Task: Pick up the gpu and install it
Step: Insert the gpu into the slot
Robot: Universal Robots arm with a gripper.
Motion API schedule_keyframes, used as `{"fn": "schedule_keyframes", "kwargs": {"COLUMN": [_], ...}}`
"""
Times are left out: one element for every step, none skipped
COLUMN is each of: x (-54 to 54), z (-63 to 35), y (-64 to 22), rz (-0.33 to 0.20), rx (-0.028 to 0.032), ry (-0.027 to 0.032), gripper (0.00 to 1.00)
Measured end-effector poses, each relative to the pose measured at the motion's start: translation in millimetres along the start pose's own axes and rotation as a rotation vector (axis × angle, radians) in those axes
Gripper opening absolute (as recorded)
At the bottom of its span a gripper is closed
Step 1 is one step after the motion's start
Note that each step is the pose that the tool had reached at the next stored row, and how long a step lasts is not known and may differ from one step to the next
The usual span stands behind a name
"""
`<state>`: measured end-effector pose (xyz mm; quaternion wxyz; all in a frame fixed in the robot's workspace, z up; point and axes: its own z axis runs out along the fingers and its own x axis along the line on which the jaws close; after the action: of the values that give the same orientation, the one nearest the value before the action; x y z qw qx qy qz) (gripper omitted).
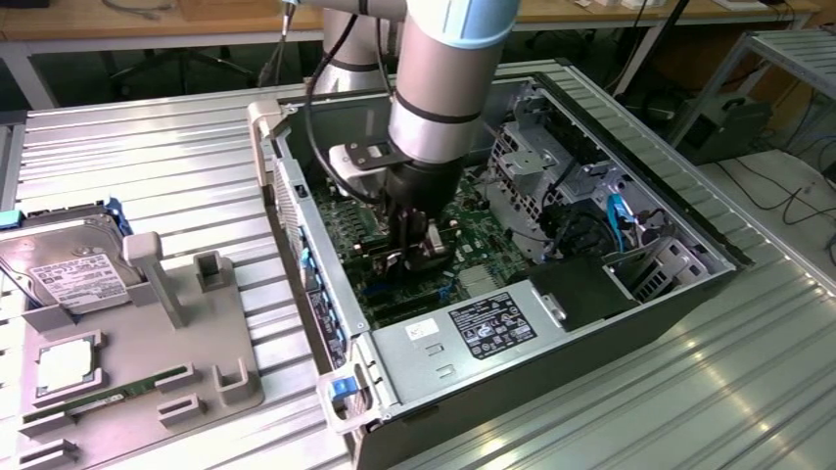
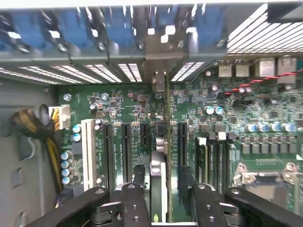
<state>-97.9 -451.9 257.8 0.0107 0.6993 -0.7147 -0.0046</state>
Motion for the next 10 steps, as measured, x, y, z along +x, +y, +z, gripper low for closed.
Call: {"fn": "schedule_keyframes", "kwargs": {"x": [-0.1, -0.4, -0.7, -0.8, -0.8, -0.8, -0.8, -0.8, -0.7, -0.8], "z": [-4.8, -9.6, -15.7, -19.1, -21.6, -22.9, -24.5, -27.1, -28.8, -29.8], "y": [0.1, 0.3, 0.4, 0.4, 0.5, 0.5, 0.5, 0.6, 0.6, 0.7], "rz": [0.000, 0.000, 0.000, 0.000, 0.000, 0.000, 0.000, 0.000, 0.000, 0.000], "rx": [0.0014, 0.0030, 0.0052, 0.0072, 0.0088, 0.0102, 0.0112, 0.0122, 0.0135, 0.0151], "ry": [0.0000, -0.0001, 0.0000, -0.0002, -0.0002, -0.0002, -0.0001, -0.0003, -0.0002, -0.0002], "gripper": [0.42, 0.42, 0.42, 0.42, 0.42, 0.42, 0.42, 0.42, 0.41, 0.34]}}
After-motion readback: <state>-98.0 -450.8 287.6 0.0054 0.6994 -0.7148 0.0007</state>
